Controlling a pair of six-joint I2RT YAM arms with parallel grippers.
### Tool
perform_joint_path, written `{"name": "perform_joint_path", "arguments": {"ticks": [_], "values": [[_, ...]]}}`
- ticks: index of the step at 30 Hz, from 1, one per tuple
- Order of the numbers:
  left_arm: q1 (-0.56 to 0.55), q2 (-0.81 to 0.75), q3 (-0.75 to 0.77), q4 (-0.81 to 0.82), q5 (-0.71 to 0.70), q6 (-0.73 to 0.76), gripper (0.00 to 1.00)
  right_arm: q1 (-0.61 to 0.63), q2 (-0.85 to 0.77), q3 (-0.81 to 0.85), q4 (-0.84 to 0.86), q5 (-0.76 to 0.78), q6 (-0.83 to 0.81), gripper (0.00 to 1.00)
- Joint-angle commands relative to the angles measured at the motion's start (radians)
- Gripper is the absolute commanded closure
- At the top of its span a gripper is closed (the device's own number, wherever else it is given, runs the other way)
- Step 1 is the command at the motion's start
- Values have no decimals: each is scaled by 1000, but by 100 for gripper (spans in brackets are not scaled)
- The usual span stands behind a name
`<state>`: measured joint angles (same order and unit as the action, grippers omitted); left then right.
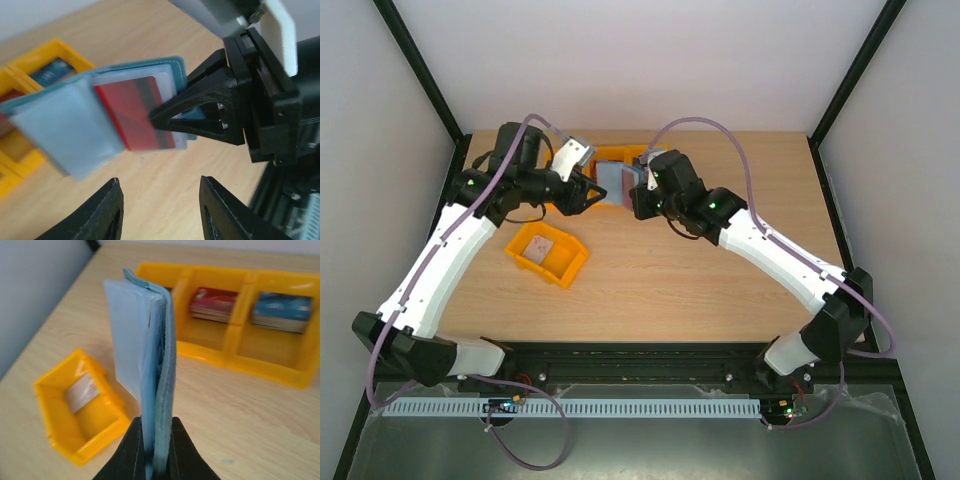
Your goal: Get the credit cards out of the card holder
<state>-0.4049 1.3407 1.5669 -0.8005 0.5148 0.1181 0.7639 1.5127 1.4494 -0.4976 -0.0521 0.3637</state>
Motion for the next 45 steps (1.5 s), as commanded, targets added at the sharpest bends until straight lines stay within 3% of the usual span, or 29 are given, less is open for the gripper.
{"name": "perform_joint_path", "arguments": {"ticks": [1, 10, 15, 20, 24, 30, 33, 36, 42, 45], "values": [[-5, 8, -53, 29, 145, -73, 57, -2, -89, -59, 185, -270, 2, 98], [30, -22, -83, 31, 162, -92, 58, -55, -184, -196, 480, -682, 53, 98], [53, -29, -76, 35, 214, -101, 61, -66, -233, -252, 575, -832, 43, 98], [57, -31, -73, 25, 317, -95, 62, -79, -288, -286, 603, -904, -1, 98], [57, -31, -67, 18, 417, -90, 73, -81, -313, -314, 665, -923, 6, 98], [49, -19, -48, 24, 542, -95, 74, -81, -278, -316, 764, -971, 67, 98], [34, -12, -37, 31, 559, -104, 78, -82, -262, -317, 800, -963, 88, 98], [28, -5, -18, 33, 569, -107, 97, -81, -242, -306, 812, -963, 106, 98], [65, -17, -6, 15, 568, -96, 98, -106, -272, -337, 800, -956, 87, 97], [91, -28, -7, 14, 559, -97, 98, -131, -296, -368, 795, -955, 80, 86]]}}
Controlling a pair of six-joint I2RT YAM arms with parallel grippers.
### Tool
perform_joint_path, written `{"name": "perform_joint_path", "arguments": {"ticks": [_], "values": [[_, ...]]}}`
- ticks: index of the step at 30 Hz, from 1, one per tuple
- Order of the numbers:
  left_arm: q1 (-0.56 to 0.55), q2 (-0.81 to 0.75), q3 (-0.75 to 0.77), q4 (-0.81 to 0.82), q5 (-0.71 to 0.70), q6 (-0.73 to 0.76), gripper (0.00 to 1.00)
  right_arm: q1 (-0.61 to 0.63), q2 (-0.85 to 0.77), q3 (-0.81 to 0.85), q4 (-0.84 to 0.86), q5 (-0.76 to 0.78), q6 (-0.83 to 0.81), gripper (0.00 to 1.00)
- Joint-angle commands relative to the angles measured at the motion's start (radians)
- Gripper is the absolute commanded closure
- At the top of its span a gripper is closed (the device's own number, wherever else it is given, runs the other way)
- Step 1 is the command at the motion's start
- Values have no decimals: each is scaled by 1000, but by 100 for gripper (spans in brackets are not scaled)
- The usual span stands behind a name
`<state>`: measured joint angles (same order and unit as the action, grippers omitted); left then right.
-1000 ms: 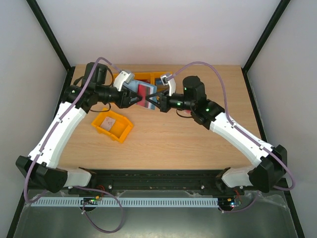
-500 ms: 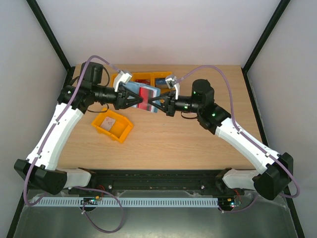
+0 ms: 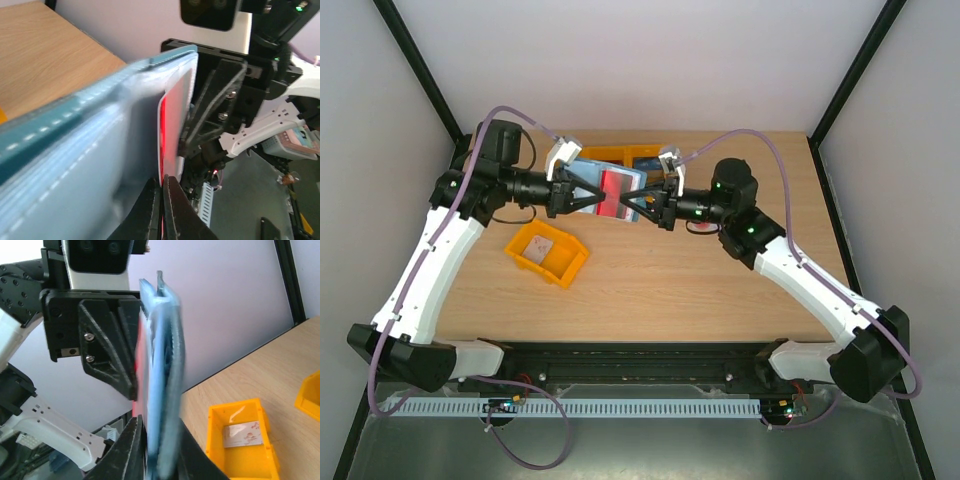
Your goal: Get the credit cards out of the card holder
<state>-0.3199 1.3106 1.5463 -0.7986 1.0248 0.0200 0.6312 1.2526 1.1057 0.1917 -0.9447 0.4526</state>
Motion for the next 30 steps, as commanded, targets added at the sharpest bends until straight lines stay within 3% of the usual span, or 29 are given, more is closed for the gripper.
{"name": "perform_joint_path", "arguments": {"ticks": [1, 5, 12, 30], "values": [[12, -1, 14, 12, 46, 1, 98, -4, -41, -29, 98, -64, -17, 83], [27, -4, 14, 12, 44, 0, 98, -21, -50, -36, 57, -63, -45, 82], [33, -6, 15, -13, 36, 33, 98, -58, -68, -61, 40, -66, -58, 98], [52, -19, 21, -76, -48, 123, 98, -205, -105, -86, -86, -89, -76, 98]]}}
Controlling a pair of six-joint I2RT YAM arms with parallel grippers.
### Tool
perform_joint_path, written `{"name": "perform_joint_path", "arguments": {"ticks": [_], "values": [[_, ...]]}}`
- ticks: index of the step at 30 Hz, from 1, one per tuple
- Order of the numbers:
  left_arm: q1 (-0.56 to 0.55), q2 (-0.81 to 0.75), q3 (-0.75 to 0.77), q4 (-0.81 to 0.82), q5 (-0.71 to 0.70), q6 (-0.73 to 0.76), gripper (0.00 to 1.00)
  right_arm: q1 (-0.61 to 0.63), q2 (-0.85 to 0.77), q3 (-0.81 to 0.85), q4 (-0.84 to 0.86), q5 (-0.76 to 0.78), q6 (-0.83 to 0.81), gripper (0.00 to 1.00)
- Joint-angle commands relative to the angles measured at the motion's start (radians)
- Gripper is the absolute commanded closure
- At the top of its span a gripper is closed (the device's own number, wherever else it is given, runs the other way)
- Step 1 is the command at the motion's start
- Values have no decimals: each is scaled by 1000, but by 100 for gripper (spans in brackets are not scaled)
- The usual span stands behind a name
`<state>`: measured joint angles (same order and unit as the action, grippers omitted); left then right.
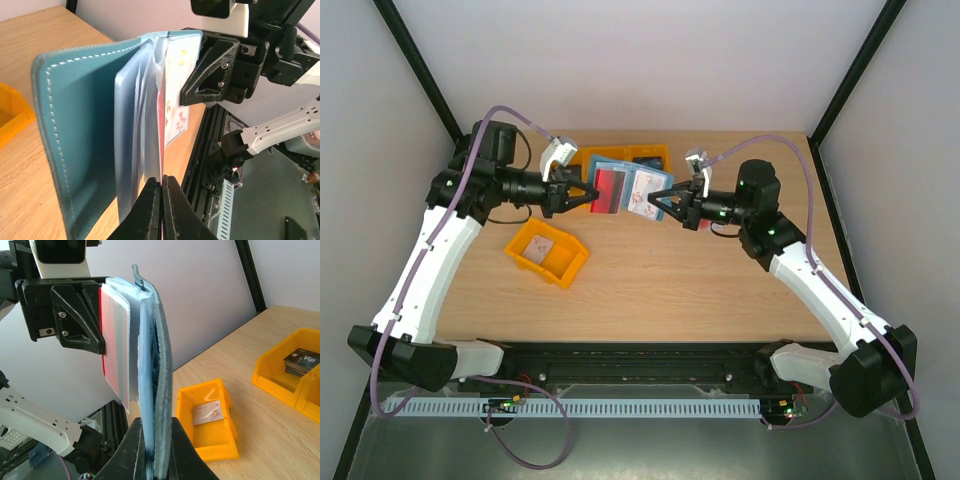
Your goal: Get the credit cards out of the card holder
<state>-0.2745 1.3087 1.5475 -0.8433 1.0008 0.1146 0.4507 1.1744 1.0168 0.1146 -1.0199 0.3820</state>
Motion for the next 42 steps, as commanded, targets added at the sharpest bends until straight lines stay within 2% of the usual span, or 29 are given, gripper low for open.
{"name": "perform_joint_path", "arguments": {"ticks": [1, 7, 15, 19, 25, 30, 35, 38, 42], "values": [[7, -16, 26, -35, -34, 34, 98, -30, -28, 6, -25, -15, -14, 98], [22, -17, 59, -71, -77, 79, 98, -81, -48, 8, -112, -31, -68, 98], [25, -15, 51, -80, -143, 109, 98, -85, -41, 22, -151, -75, -111, 98], [9, -9, 46, -74, -154, 113, 98, -86, -24, 4, -81, -115, -47, 98], [-117, 41, 54, -48, -65, 85, 98, -61, 7, -36, 102, -125, 81, 97], [-145, 99, 89, 1, -31, 16, 98, -55, -29, -98, 171, -117, 95, 81], [-175, 117, 95, 14, -73, 7, 98, -55, -29, -149, 284, -180, 164, 58], [-185, 123, 75, 34, -77, -9, 98, -55, -34, -155, 305, -150, 169, 52], [-207, 145, 71, 57, -98, -28, 98, -55, -13, -166, 329, -83, 204, 50]]}}
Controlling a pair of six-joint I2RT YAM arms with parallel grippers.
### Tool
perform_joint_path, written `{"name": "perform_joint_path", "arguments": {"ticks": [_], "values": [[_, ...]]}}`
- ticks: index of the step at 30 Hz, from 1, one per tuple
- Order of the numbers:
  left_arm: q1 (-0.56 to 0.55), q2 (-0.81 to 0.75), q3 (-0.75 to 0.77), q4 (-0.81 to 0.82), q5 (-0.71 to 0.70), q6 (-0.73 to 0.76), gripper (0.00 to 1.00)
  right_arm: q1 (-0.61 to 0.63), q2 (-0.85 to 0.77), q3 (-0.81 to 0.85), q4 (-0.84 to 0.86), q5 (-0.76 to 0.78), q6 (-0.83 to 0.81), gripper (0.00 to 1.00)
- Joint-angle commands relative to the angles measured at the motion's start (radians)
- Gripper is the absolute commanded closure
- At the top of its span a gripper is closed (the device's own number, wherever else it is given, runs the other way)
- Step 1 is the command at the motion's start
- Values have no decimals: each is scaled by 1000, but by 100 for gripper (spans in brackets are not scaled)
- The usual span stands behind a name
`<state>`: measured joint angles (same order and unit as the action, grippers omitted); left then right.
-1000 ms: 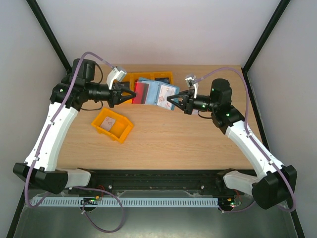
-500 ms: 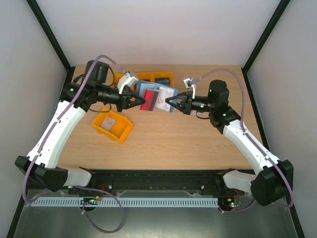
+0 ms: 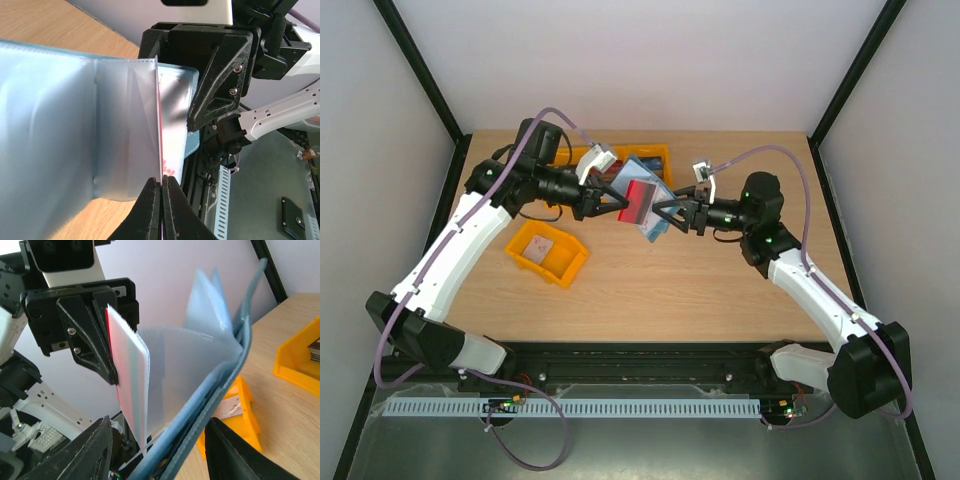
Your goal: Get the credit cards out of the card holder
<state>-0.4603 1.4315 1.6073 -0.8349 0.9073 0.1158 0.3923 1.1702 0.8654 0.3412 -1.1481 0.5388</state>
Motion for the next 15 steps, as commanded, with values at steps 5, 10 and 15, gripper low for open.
{"name": "perform_joint_path", "arguments": {"ticks": [5, 10, 15], "values": [[-51, 45, 34, 44, 10, -19, 98, 3, 8, -45, 227, 54, 134, 49], [-55, 59, 37, 56, 14, -30, 98, 3, 11, -51, 273, 15, 164, 70], [-55, 73, 52, 65, 54, -42, 98, 4, -12, -53, 263, -23, 134, 98]]}}
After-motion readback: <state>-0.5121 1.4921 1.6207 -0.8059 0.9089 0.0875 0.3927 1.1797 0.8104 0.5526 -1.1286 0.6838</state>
